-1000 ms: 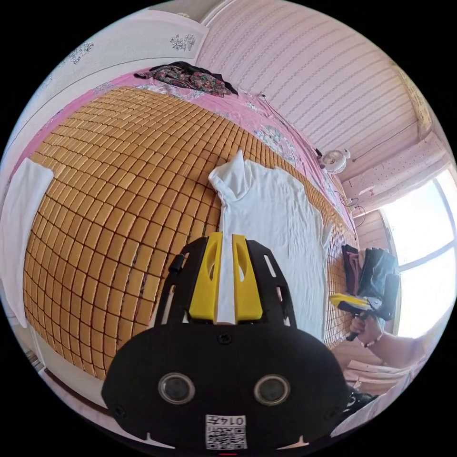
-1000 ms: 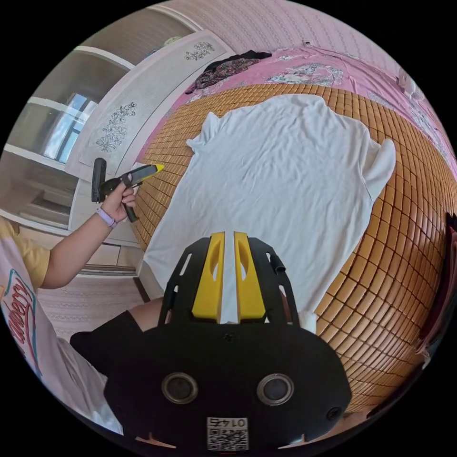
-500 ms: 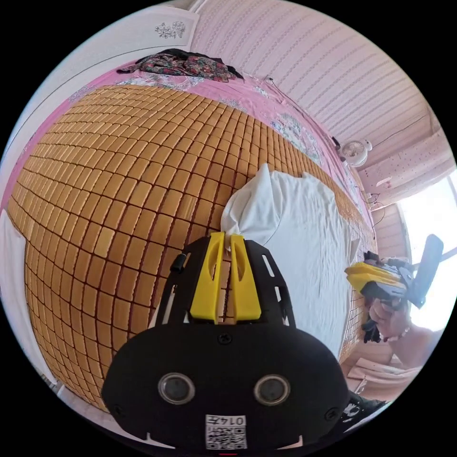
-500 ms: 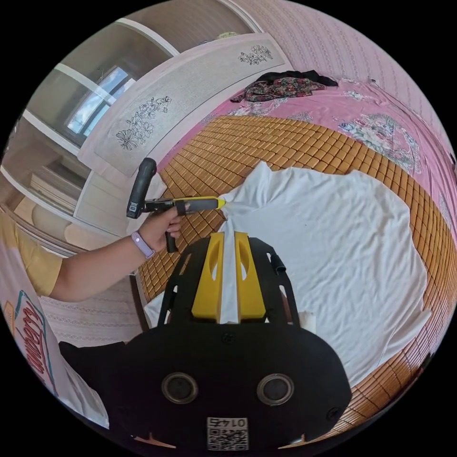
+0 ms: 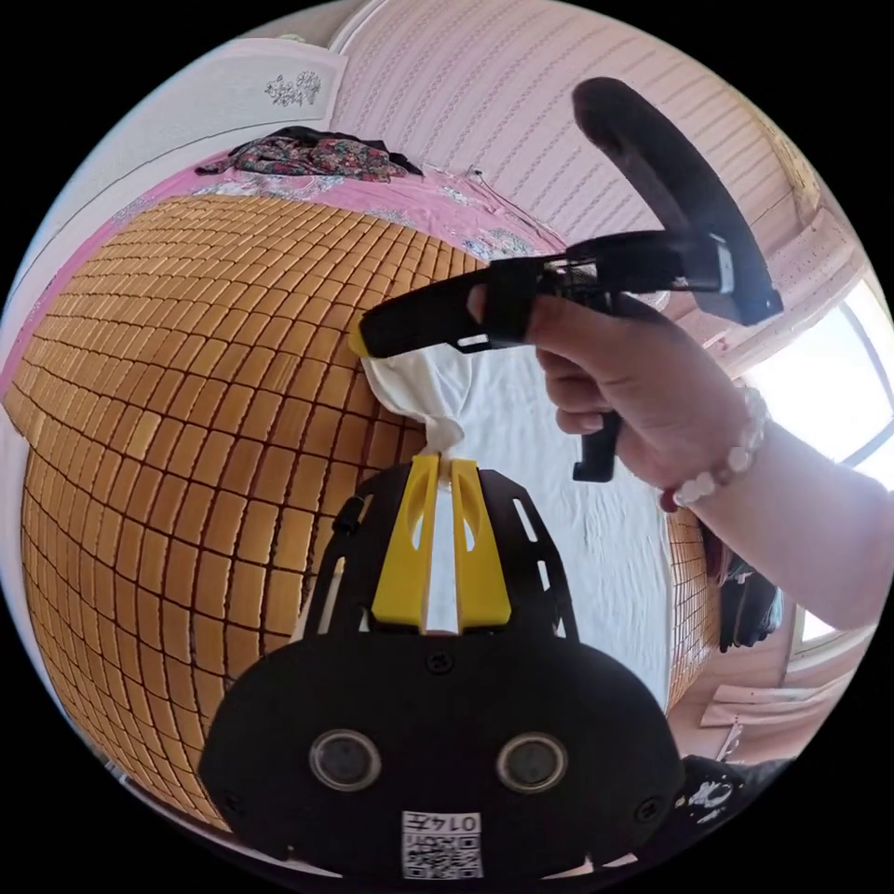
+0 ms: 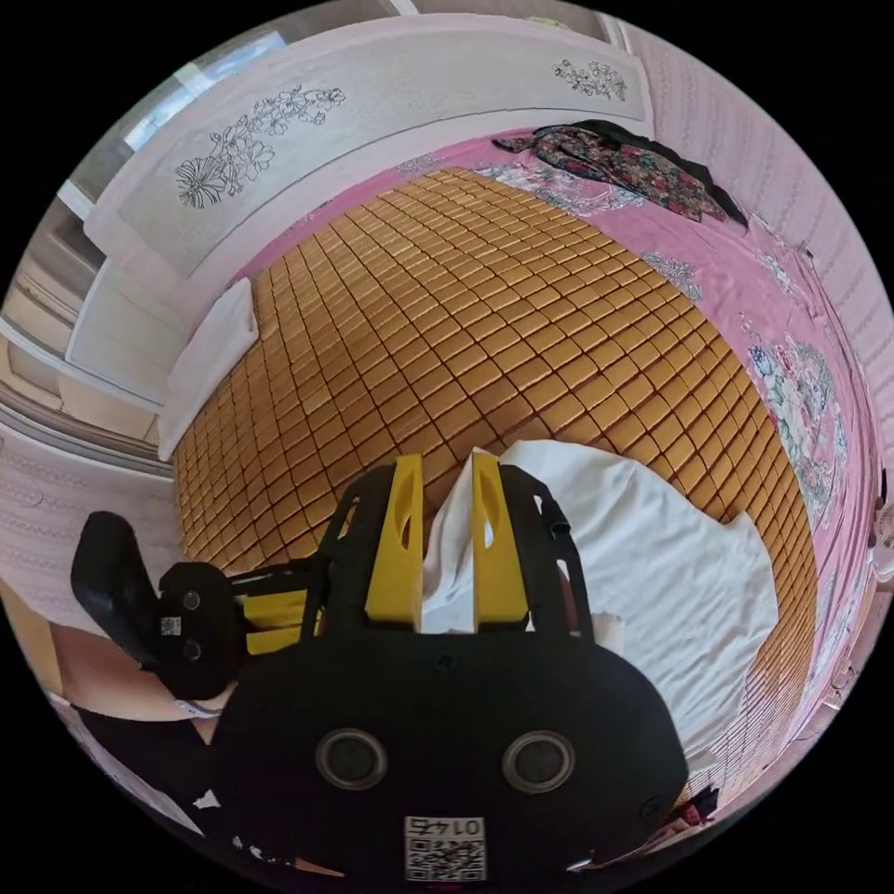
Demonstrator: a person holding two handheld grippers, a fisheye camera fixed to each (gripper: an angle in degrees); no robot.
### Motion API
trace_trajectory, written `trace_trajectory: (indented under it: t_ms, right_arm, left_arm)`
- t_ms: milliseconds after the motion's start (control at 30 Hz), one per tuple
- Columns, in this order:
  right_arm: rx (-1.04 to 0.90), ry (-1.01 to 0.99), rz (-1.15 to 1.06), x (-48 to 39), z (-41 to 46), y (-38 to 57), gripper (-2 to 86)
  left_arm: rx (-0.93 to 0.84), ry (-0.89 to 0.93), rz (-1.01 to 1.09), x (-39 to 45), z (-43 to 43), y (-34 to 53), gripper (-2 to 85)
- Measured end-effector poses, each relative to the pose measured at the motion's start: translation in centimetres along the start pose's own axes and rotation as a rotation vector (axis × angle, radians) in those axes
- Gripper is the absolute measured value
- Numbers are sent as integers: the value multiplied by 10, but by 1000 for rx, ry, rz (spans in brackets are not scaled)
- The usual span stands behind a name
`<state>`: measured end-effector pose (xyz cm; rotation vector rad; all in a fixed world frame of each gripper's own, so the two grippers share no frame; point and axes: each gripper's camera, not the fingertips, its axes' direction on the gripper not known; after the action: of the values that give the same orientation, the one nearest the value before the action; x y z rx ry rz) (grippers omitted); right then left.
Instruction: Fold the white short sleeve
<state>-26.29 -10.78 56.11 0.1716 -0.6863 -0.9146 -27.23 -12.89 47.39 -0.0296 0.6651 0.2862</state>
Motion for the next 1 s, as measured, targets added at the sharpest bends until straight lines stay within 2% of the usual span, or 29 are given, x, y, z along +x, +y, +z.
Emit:
trace_trajectory:
  t_ms: [33, 100, 167, 400, 567, 700, 833, 1000]
  right_arm:
    - [-61, 83, -14, -4, 20, -6, 67]
    - [-8, 197, 0, -6, 22, -8, 16]
    - [-9, 132, 13, 0, 16, -15, -2]
    - [189, -104, 107, 28, -19, -34, -2]
    - [59, -141, 122, 38, 18, -50, 28]
    - [169, -195, 161, 57, -11, -46, 59]
    - [357, -276, 274, 89, -73, 5, 61]
    - [350, -157, 476, 113, -115, 132, 62]
  left_arm:
    - [-6, 2, -5, -3, 3, -1, 1]
    - [-26, -6, -18, -13, 13, -4, 1]
    - [-13, 11, -34, -21, 15, -8, 1]
    - [148, 6, -142, -63, 2, -24, 3]
    - [52, -75, -302, -102, 37, -25, 18]
    - [83, -25, -348, -120, 45, -17, 42]
    - [85, -51, -368, -132, 41, 0, 50]
    - [117, -28, -347, -128, 29, 27, 49]
